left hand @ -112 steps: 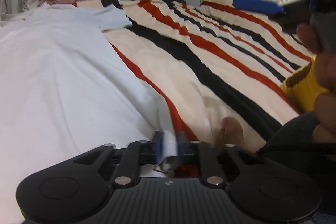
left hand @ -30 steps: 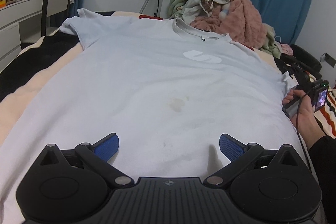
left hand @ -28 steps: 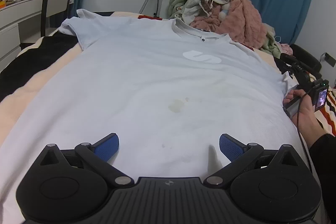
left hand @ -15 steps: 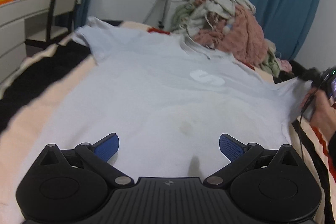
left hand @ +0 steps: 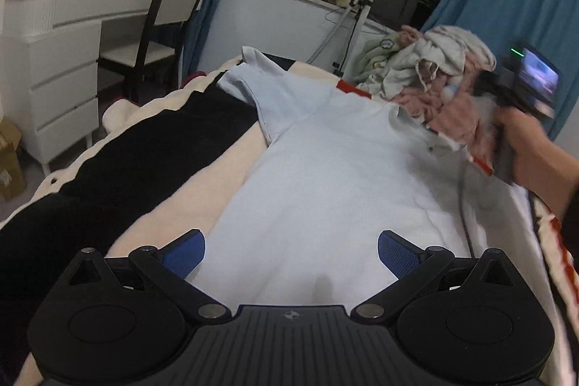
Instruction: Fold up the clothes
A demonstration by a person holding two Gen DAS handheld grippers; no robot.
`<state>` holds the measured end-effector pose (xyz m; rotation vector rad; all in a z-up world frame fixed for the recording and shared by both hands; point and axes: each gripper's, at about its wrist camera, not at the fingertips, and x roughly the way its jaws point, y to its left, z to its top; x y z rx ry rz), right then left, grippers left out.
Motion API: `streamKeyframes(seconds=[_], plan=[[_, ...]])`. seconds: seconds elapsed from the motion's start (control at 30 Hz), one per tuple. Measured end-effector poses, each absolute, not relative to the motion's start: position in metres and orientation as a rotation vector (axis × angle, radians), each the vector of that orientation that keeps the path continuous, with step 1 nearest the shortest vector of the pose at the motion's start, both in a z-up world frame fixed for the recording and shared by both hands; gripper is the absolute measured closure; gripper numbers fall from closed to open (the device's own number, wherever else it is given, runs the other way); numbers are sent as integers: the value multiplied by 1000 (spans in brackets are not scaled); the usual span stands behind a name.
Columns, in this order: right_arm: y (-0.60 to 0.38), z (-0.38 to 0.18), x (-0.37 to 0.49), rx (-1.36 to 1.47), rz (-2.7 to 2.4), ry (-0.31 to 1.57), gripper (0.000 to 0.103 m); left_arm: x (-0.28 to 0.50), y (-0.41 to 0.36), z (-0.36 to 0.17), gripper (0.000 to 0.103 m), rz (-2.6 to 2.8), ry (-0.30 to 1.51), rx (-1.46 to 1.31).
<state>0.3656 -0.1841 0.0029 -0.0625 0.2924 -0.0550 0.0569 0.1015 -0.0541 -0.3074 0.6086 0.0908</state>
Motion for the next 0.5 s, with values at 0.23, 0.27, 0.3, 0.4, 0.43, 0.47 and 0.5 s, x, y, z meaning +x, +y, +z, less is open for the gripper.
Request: streamKeyframes(seconds=[0.23, 0.27, 0.3, 0.4, 0.43, 0.47, 0.5], plan=[[-139, -44, 388, -15, 37, 452, 31, 87, 97, -78, 1, 104, 636, -234], [-139, -45, 384, 14, 53, 463, 6, 90, 97, -80, 1, 102, 644, -236], [-144, -40, 377, 40, 68, 446, 6, 92, 97, -82, 1, 100, 653, -238], [-160, -19, 343, 112, 90, 412, 6, 94, 95, -83, 1, 86, 652, -236], [-168, -11, 331, 137, 92, 406, 6, 92, 95, -81, 1, 79, 642, -237], [-177, -3, 313, 142, 95, 392, 6, 90, 93, -80, 1, 73, 634, -237], [-186, 5, 295, 147, 99, 379, 6, 89, 92, -78, 1, 68, 632, -234]])
